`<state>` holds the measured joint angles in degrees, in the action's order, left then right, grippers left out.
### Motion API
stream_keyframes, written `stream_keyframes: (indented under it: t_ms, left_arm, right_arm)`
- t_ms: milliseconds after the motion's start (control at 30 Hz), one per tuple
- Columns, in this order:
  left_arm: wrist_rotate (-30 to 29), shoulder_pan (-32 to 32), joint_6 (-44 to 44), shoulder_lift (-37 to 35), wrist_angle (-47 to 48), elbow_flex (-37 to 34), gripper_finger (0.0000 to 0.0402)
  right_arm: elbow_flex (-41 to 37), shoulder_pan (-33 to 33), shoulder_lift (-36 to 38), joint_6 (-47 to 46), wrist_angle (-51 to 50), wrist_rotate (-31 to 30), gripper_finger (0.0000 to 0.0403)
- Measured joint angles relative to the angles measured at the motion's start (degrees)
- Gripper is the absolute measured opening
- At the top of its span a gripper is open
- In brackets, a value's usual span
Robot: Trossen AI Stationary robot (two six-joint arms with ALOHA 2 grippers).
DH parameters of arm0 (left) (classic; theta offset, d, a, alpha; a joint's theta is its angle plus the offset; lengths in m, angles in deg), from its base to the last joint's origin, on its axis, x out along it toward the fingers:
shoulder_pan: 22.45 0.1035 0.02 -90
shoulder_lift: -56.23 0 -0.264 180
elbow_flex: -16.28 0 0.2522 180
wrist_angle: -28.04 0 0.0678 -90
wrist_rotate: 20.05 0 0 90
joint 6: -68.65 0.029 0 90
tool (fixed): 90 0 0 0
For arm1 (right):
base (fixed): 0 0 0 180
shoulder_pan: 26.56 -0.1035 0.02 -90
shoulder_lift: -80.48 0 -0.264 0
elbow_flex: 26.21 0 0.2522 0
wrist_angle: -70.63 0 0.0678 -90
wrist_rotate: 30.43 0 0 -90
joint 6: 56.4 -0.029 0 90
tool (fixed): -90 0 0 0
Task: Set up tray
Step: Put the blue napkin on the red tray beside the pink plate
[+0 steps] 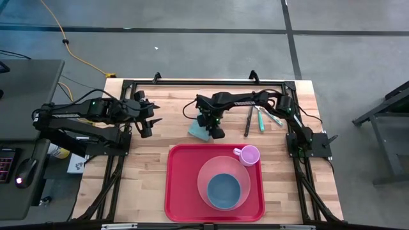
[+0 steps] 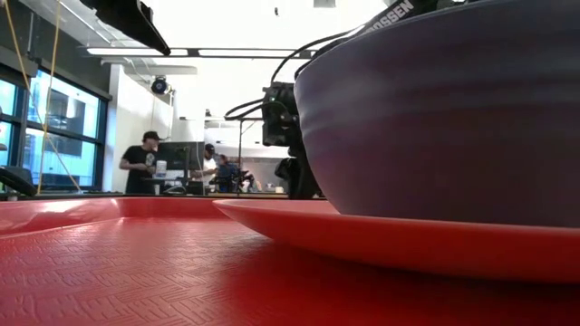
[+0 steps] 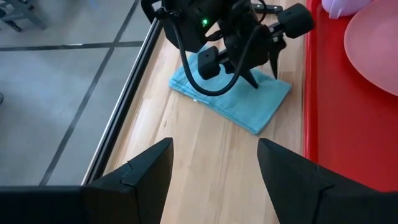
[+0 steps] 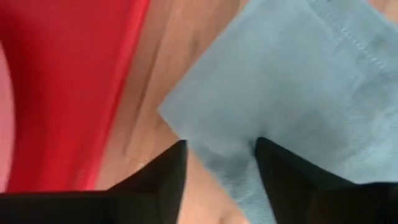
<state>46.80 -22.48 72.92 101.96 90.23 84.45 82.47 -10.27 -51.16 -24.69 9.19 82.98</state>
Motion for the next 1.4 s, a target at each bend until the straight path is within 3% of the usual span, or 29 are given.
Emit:
stream_keyframes:
  t_ms: [133,267,467,533,1000,1400]
  left_arm:
    - [0.2,0.0,0.0,0.0,0.0,0.0,0.0264]
    - [0.2,0.0,0.0,0.0,0.0,0.0,0.0264]
    - [0.2,0.0,0.0,0.0,0.0,0.0,0.0264]
    - [0.2,0.0,0.0,0.0,0.0,0.0,0.0264]
    - [0.3,0.0,-0.1,0.0,-0.3,0.0,0.0264]
    - [0.3,0.0,-0.1,0.0,-0.2,0.0,0.0264]
  right_arm:
    - [0.0,-0.5,0.0,-0.7,0.0,0.3,0.0220]
    - [0.1,-1.9,-0.7,-0.2,1.4,-1.3,0.0227]
    - [0.2,-5.1,-0.9,1.3,5.6,-16.2,0.0218]
    - [0.2,-5.9,-1.0,1.1,6.7,-18.4,0.0217]
    - [0.3,-6.2,-1.8,0.4,6.8,-18.4,0.0196]
    - [0.3,-6.1,-1.9,0.4,7.4,-17.4,0.0133]
